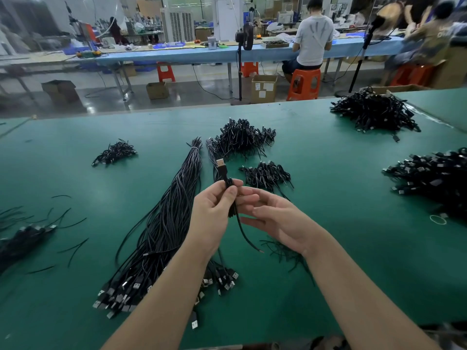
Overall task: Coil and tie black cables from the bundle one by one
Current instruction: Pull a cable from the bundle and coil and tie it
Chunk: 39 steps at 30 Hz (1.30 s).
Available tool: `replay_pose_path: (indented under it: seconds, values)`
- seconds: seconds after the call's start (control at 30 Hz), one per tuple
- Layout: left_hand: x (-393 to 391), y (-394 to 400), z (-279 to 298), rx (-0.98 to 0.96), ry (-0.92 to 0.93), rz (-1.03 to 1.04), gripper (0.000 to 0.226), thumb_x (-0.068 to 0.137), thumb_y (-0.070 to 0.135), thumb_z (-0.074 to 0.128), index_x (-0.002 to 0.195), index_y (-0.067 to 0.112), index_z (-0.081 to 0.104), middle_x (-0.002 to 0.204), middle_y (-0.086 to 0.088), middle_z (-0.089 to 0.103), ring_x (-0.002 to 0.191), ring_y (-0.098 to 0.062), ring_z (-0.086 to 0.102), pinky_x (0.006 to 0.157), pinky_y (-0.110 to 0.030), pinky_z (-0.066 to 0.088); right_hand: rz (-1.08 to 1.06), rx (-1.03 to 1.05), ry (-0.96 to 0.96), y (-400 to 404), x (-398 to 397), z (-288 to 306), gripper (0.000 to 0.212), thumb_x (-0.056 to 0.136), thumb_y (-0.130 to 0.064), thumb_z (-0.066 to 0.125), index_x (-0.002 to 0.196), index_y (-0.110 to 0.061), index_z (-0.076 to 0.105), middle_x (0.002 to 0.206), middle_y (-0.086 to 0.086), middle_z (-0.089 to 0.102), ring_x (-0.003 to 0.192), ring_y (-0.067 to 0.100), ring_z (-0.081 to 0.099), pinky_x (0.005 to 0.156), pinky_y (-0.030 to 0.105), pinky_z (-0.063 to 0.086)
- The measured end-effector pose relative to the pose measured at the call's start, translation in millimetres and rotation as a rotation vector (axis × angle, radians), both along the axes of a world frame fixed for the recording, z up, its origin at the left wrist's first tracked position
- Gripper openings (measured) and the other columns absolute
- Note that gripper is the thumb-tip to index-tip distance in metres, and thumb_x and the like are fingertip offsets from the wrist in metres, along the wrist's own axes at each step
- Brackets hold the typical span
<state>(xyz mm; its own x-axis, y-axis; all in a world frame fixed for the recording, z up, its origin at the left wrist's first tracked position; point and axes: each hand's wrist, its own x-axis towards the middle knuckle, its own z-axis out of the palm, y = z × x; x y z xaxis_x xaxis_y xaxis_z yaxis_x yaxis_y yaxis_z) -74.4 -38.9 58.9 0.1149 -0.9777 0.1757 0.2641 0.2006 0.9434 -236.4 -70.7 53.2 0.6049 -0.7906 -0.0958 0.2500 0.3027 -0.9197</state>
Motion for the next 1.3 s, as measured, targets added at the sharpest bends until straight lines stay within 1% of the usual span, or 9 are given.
replay_pose_path:
  seconds: [0.13, 0.23, 0.33, 0.63, 0.87, 0.93, 1.07, 1.17, 1.3]
  values:
    - [-1, 0, 1, 0.0, -0.001, -0.021, 0.021, 0.098, 0.014, 0.053, 0.099, 0.017, 0.073, 0.098, -0.019, 0.075, 0.094, -0.036, 0.074, 0.08, -0.037, 0.061, 0.077, 0.045, -0.112, 3, 2, 1, 0.055, 0.088, -0.001, 0.058, 0.142, -0.011, 0.052, 0.11, 0.008, 0.062, 0.117, 0.026, 0.056, 0.112, 0.048, 0.041]
    - [-6, 1, -1, 0.019, 0.002, -0.053, 0.022, 0.099, 0.011, 0.053, 0.097, 0.017, 0.075, 0.097, -0.019, 0.075, 0.086, -0.035, 0.074, 0.076, -0.037, 0.061, 0.004, -0.084, 0.076, 6, 13, 0, 0.04, 0.089, -0.002, 0.07, 0.128, -0.007, 0.063, 0.124, 0.019, 0.067, 0.117, 0.026, 0.063, 0.104, 0.037, 0.051]
    - [-9, 3, -1, 0.067, 0.051, -0.092, 0.022, 0.098, 0.014, 0.054, 0.097, 0.017, 0.076, 0.099, -0.018, 0.075, 0.084, -0.03, 0.074, 0.073, -0.033, 0.06, -0.075, -0.109, 0.137, 8, 19, -2, 0.029, 0.088, -0.002, 0.072, 0.116, 0.004, 0.067, 0.117, 0.024, 0.069, 0.113, 0.035, 0.067, 0.096, 0.038, 0.056]
    - [-1, 5, -11, 0.164, 0.041, -0.21, 0.023, 0.102, 0.009, 0.052, 0.102, 0.009, 0.075, 0.106, -0.026, 0.073, 0.098, -0.035, 0.073, 0.079, -0.043, 0.061, -0.176, -0.163, 0.257, 12, 20, -11, 0.025, 0.085, -0.01, 0.077, 0.11, -0.01, 0.073, 0.102, 0.012, 0.076, 0.097, 0.025, 0.073, 0.083, 0.035, 0.061]
    - [3, 2, -4, 0.247, -0.364, -0.101, 0.017, 0.098, 0.011, 0.062, 0.095, 0.014, 0.078, 0.095, -0.005, 0.078, 0.101, -0.023, 0.072, 0.093, -0.029, 0.053, -0.276, -0.274, 0.437, 13, 20, -20, 0.013, 0.088, -0.016, 0.076, 0.1, -0.02, 0.075, 0.087, 0.003, 0.077, 0.076, 0.015, 0.069, 0.069, 0.024, 0.058]
    - [2, 2, -3, 0.268, -0.526, -0.017, 0.015, 0.096, 0.017, 0.066, 0.093, 0.021, 0.08, 0.095, 0.0, 0.077, 0.097, -0.018, 0.07, 0.086, -0.022, 0.051, -0.293, -0.347, 0.54, 14, 18, -22, 0.011, 0.09, -0.021, 0.073, 0.1, -0.026, 0.075, 0.083, -0.001, 0.076, 0.072, 0.014, 0.071, 0.06, 0.021, 0.053]
    - [4, -1, -1, 0.24, -0.973, 0.115, 0.015, 0.095, 0.031, 0.067, 0.086, 0.024, 0.077, 0.068, 0.011, 0.064, 0.056, 0.0, 0.055, 0.049, -0.01, 0.038, -0.321, -0.34, 0.63, 15, 25, -31, 0.016, 0.094, -0.014, 0.067, 0.105, -0.007, 0.076, 0.09, 0.014, 0.076, 0.08, 0.029, 0.073, 0.078, 0.037, 0.061]
    - [0, -2, 1, 0.22, -1.225, 0.152, 0.034, 0.092, 0.036, 0.069, 0.062, 0.027, 0.056, 0.059, 0.011, 0.057, 0.054, -0.003, 0.054, 0.043, -0.013, 0.031, -0.352, -0.287, 0.626, 17, 31, -38, 0.016, 0.095, -0.012, 0.065, 0.094, -0.001, 0.077, 0.082, 0.021, 0.073, 0.065, 0.022, 0.064, 0.075, 0.038, 0.059]
    - [4, -3, -3, 0.149, -1.315, 0.334, 0.029, 0.082, 0.051, 0.075, 0.077, 0.026, 0.06, 0.072, 0.01, 0.064, 0.072, -0.014, 0.062, 0.063, -0.031, 0.051, -0.37, -0.18, 0.626, 16, 30, -47, 0.019, 0.096, -0.01, 0.062, 0.082, -0.01, 0.075, 0.071, 0.011, 0.068, 0.059, 0.019, 0.058, 0.071, 0.04, 0.055]
